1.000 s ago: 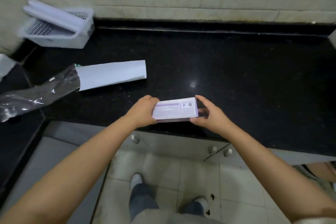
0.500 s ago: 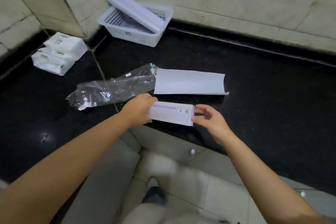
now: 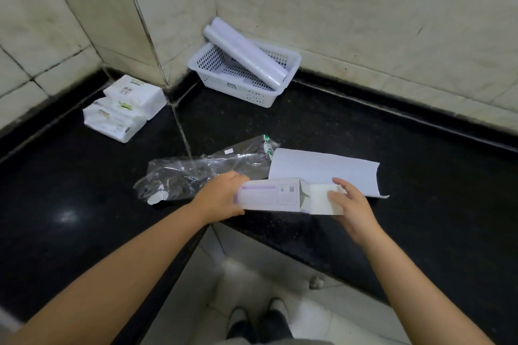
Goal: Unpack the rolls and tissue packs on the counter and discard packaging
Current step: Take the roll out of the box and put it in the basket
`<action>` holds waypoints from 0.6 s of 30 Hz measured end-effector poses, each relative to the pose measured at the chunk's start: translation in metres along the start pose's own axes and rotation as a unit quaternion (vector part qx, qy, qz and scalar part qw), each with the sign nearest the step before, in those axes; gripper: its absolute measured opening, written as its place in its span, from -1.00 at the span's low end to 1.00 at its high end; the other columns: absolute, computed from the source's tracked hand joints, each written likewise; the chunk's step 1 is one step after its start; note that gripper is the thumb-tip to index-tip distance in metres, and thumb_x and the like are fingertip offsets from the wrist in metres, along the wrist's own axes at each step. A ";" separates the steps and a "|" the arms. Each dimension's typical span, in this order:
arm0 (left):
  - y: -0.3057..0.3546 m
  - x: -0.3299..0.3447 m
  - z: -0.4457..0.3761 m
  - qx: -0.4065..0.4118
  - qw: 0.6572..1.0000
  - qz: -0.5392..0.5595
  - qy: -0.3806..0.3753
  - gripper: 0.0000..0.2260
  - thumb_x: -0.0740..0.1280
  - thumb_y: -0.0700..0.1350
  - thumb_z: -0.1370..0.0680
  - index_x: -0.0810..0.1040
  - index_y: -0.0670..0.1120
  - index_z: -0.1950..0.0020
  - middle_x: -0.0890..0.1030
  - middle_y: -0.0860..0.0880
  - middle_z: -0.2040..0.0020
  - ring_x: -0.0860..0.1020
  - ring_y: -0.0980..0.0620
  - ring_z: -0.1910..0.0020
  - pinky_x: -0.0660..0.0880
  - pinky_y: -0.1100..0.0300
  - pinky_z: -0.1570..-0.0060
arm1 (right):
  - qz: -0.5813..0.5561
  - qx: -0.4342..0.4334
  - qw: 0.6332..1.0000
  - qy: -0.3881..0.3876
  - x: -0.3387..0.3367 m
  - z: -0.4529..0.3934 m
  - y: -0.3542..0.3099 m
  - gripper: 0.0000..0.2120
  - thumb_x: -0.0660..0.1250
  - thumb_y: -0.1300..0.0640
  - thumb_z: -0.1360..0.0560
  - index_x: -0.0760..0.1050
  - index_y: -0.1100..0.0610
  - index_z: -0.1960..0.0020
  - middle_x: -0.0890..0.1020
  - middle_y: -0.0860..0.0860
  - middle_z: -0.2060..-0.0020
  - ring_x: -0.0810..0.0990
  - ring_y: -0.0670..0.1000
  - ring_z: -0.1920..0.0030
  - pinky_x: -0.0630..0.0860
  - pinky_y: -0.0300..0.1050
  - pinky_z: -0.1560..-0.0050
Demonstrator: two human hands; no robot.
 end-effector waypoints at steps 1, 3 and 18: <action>-0.002 -0.002 0.001 -0.008 1.000 0.006 0.005 -0.50 0.49 -0.14 -0.32 0.48 -0.06 -0.25 0.52 -0.06 -0.19 0.48 -0.02 -0.17 0.44 0.13 -0.10 | 0.067 -0.019 0.997 0.028 -0.008 -0.002 -0.005 -0.59 0.24 0.29 -0.51 0.32 0.18 -0.34 0.51 0.14 -0.09 0.50 0.08 0.00 0.48 -0.12 0.09; -0.005 -0.009 0.004 -0.016 1.000 0.006 0.018 -0.50 0.50 -0.14 -0.31 0.50 -0.07 -0.23 0.55 -0.07 -0.16 0.49 -0.03 -0.16 0.44 0.15 -0.06 | 0.249 -0.134 0.956 0.080 -0.010 0.004 -0.037 -0.50 0.33 0.29 -0.46 0.30 0.23 -0.37 0.47 0.19 -0.27 0.47 0.15 -0.20 0.42 -0.01 -0.18; -0.007 -0.002 0.021 -0.072 0.997 -0.018 0.026 -0.47 0.50 -0.07 -0.33 0.46 -0.10 -0.26 0.53 -0.10 -0.19 0.48 -0.06 -0.17 0.42 0.13 -0.11 | 0.485 -0.324 0.809 -0.073 0.064 0.038 -0.055 -0.75 0.31 0.24 -0.46 0.54 0.24 -0.13 0.63 0.20 0.07 0.55 0.21 0.01 0.42 -0.03 -0.05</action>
Point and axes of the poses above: each hand's wrist, its own z-axis away from the middle knuckle, its own x-axis out of the palm, y = z × x, the point moved 9 cm from there along -z, towards the middle knuckle
